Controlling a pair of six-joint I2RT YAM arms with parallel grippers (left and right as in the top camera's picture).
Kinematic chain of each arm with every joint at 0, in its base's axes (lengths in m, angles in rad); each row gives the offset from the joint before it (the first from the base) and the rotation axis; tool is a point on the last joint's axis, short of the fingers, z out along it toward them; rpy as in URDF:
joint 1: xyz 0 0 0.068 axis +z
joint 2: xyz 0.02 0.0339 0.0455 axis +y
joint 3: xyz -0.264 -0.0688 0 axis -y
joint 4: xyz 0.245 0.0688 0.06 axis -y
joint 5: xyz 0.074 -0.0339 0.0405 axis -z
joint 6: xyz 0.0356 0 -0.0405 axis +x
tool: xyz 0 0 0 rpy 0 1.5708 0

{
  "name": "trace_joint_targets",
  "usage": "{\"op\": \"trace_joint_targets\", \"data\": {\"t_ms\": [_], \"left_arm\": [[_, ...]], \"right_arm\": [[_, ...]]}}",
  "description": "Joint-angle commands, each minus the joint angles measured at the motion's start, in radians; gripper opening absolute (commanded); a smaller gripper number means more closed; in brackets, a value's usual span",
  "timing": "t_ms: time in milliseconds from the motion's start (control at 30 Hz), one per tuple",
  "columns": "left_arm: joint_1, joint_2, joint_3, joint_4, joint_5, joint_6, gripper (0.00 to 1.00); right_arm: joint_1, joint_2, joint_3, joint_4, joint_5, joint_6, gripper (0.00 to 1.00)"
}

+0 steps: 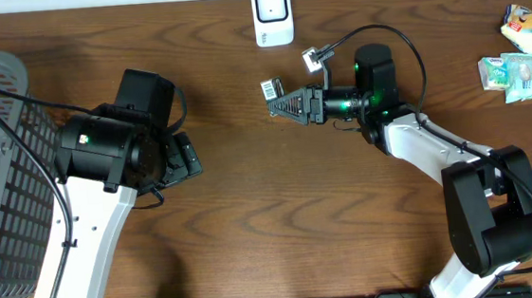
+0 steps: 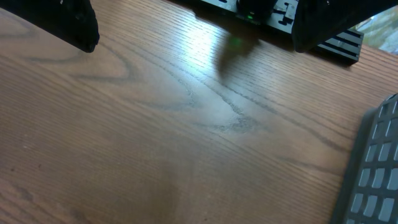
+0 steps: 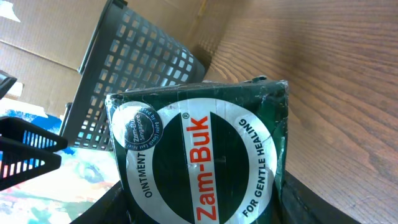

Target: Scan the item barcode

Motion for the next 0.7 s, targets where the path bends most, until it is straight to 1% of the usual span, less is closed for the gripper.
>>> {"op": "trace_joint_targets", "data": {"t_ms": [0, 200, 433, 667], "left_arm": [[0.004, -0.005, 0.005, -0.003, -0.003, -0.009, 0.98], [0.004, -0.005, 0.005, -0.003, -0.003, -0.009, 0.97], [0.004, -0.005, 0.005, -0.003, -0.003, -0.009, 0.98], [0.004, -0.005, 0.005, -0.003, -0.003, -0.009, 0.98]], "right_arm": [[0.002, -0.007, 0.002, -0.005, -0.015, -0.024, 0.47], [0.002, -0.007, 0.002, -0.033, -0.014, -0.026, 0.46], [0.014, -0.007, 0.002, -0.195, -0.03, -0.028, 0.46], [0.017, -0.007, 0.001, -0.304, -0.04, -0.108, 0.45]]}}
